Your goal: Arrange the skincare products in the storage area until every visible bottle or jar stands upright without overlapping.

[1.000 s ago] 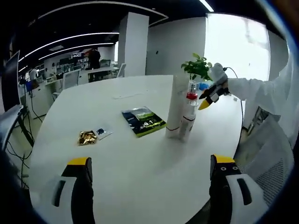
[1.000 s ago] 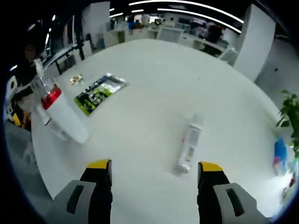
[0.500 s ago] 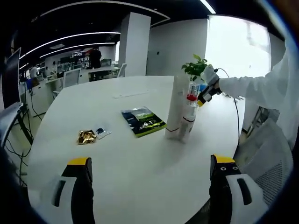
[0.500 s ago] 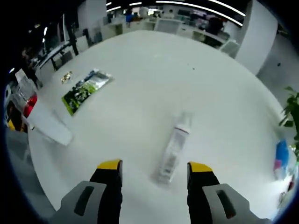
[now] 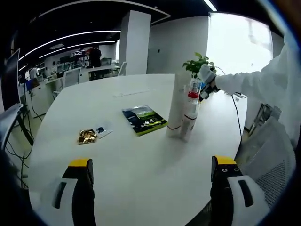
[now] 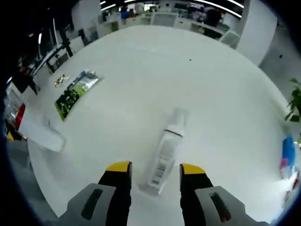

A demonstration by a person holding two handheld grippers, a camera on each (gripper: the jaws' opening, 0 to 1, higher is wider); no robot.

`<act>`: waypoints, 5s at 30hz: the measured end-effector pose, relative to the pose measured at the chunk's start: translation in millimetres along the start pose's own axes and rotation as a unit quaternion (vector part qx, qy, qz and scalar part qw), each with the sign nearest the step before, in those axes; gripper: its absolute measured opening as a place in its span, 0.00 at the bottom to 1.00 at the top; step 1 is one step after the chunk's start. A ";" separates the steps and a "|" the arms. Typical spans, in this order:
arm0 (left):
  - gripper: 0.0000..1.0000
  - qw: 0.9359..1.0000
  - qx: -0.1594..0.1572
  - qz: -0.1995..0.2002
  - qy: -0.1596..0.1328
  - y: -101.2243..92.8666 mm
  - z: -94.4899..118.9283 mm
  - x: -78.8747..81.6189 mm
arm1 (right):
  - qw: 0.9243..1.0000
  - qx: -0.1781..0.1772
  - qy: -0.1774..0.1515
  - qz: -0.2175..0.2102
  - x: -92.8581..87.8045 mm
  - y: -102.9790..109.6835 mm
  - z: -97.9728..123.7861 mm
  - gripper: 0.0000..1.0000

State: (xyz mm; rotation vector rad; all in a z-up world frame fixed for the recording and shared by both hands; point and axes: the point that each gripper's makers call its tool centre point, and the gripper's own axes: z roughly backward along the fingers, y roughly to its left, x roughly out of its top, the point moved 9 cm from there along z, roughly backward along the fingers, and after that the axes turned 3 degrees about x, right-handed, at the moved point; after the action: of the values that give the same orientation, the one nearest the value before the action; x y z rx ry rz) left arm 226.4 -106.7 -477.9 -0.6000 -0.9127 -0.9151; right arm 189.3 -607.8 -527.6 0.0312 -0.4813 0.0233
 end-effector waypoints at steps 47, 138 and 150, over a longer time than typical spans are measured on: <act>0.99 0.999 -0.034 0.017 -0.011 -12.8 0.3 2.4 | 0.998 -0.014 0.031 -0.049 -0.6 4.1 -5.6 0.12; 0.73 0.982 -0.131 0.064 -0.117 -39.8 4.7 47.7 | 0.927 0.243 -0.279 -0.060 -42.6 205.8 143.7 0.12; 0.50 0.962 -0.195 0.087 -0.170 -53.1 -0.6 73.0 | 0.917 0.290 -0.272 -0.035 -32.8 239.1 138.9 0.12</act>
State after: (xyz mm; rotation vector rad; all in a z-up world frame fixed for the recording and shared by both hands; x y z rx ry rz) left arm 202.4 -163.1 -411.6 -1.1864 -0.9700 -0.8503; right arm 89.0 -374.3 -413.8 0.6531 -1.0195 0.0874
